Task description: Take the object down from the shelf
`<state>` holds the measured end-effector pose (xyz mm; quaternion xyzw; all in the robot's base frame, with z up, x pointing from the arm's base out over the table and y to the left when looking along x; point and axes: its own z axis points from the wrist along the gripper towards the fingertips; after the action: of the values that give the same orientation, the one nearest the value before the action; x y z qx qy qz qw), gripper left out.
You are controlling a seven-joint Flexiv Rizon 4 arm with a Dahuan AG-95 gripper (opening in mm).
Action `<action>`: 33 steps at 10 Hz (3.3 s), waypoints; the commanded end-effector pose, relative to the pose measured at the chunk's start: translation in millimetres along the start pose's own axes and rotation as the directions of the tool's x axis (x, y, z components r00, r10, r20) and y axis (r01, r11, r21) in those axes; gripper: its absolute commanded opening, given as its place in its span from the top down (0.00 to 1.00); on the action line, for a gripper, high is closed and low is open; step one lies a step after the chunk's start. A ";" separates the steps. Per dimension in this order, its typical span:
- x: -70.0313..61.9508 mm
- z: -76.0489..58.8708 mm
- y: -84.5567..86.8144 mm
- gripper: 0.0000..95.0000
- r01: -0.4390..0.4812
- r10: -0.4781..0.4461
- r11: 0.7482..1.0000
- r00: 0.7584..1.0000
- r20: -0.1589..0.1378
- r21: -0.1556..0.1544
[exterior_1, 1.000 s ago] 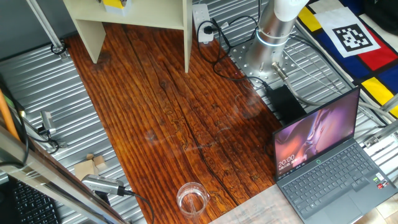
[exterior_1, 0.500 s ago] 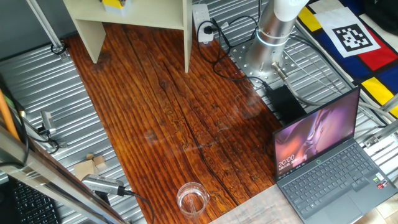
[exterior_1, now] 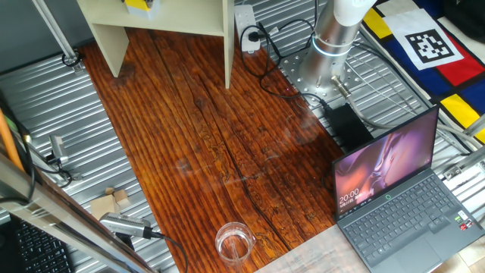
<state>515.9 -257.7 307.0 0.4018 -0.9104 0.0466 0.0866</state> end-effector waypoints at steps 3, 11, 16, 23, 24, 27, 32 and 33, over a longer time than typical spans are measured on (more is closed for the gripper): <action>-0.2 0.7 -0.1 0.60 0.000 0.000 1.000 1.000 0.000 -0.001; -0.2 0.7 -0.1 0.60 0.000 0.000 1.000 1.000 0.000 -0.001; -0.2 0.7 -0.1 0.60 0.000 0.000 1.000 1.000 0.000 -0.001; -15.2 -21.0 15.9 1.00 -0.026 0.026 1.000 1.000 -0.017 -0.003; -24.9 -19.6 18.4 1.00 -0.029 0.029 1.000 0.999 -0.017 0.000; -47.4 -16.1 26.2 1.00 -0.028 0.029 1.000 1.000 -0.012 0.005; -72.9 -12.2 38.6 1.00 -0.023 0.023 1.000 0.999 -0.036 0.013; -75.2 -11.9 39.9 1.00 -0.020 0.021 1.000 0.999 -0.045 0.015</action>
<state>538.2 -173.7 303.0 0.3926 -0.9115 0.0639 0.1048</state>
